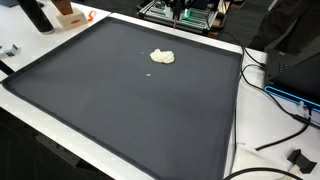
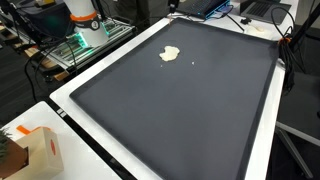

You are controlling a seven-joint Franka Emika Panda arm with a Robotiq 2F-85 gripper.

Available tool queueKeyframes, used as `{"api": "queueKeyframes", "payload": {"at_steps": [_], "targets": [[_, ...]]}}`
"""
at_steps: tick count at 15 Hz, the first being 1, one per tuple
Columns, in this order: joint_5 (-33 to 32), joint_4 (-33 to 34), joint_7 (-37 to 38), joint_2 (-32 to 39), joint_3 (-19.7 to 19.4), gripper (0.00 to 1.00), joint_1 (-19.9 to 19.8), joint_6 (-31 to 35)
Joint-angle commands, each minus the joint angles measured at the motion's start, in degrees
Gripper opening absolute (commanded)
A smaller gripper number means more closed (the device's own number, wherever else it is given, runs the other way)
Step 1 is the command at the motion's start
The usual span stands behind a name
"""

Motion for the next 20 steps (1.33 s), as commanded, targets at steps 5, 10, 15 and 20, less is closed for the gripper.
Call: {"api": "queueKeyframes", "payload": {"at_steps": [5,10,15,20], "targets": [[3.6,-1.2,-5.8,-2.9,-0.5,0.12,-0.1,-0.1],[4.0,-1.9,-6.8,-3.9,-0.6,0.12,-0.1,-0.1],[4.9,-2.0,-7.6,-3.3,-0.8,0.03,-0.1,0.1],[4.9,-4.5,-7.5,-1.3,-1.2,0.03,-0.6,5.7]]}}
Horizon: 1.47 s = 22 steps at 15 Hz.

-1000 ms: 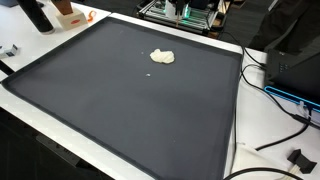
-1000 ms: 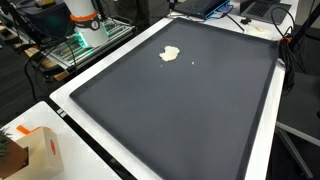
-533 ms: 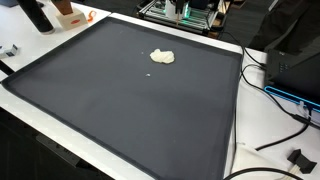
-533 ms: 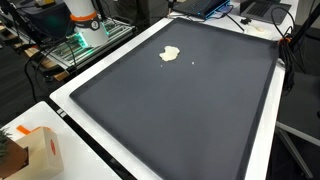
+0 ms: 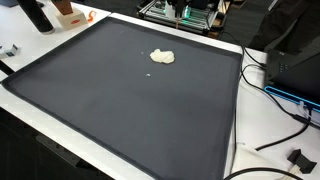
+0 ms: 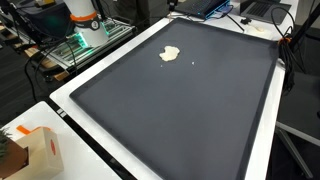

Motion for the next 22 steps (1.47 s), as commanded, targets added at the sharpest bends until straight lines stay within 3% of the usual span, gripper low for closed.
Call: {"api": "queueKeyframes", "payload": {"at_steps": [1,13,22], "targets": [[1.0,-2.7,-0.9,1.5,-0.7,0.03,-0.6,4.8],[0.5,-8.7,-2.9,7.1,-1.4,0.03,-2.0,21.5],[-4.3,-8.0,-0.3,11.7,-2.0,0.03,-2.7,26.2]]}}
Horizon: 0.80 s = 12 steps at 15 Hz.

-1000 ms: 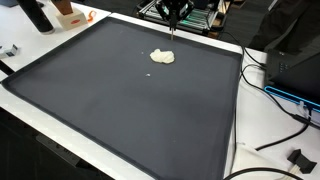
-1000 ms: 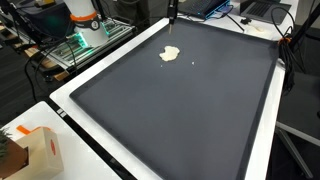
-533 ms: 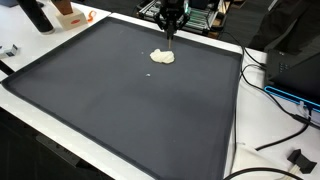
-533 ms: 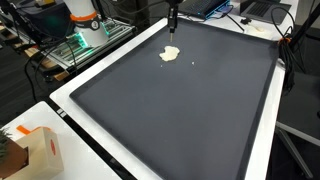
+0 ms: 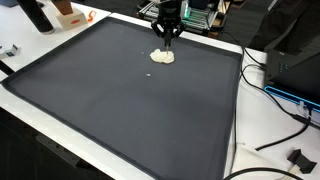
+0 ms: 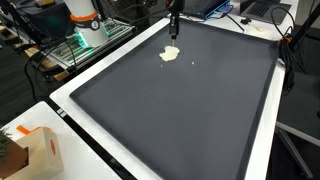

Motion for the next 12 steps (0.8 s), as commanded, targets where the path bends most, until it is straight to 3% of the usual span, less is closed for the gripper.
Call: {"api": "queueKeyframes", "payload": {"at_steps": [1,12], "targets": [[-3.4,-0.3,1.5,1.6,-0.8,0.03,-0.3,1.7],[-2.7,1.3,-0.3,5.1,-0.9,0.03,-1.0,1.3]]}}
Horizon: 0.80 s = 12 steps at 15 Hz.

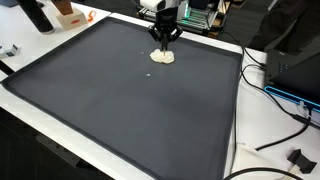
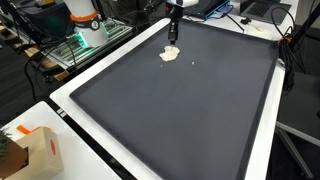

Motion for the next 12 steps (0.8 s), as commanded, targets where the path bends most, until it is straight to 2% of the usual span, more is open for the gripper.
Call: {"api": "queueKeyframes", "payload": {"at_steps": [1,7,12], "targets": [[-0.1,0.5,-0.3,2.4,-0.4,0.03,-0.5,0.5],[-0.1,1.2,-0.2,3.6,-0.6,0.03,-1.0,0.1],[3.2,1.0,-1.6,1.6,-0.1,0.03,-1.5,-1.7]]}}
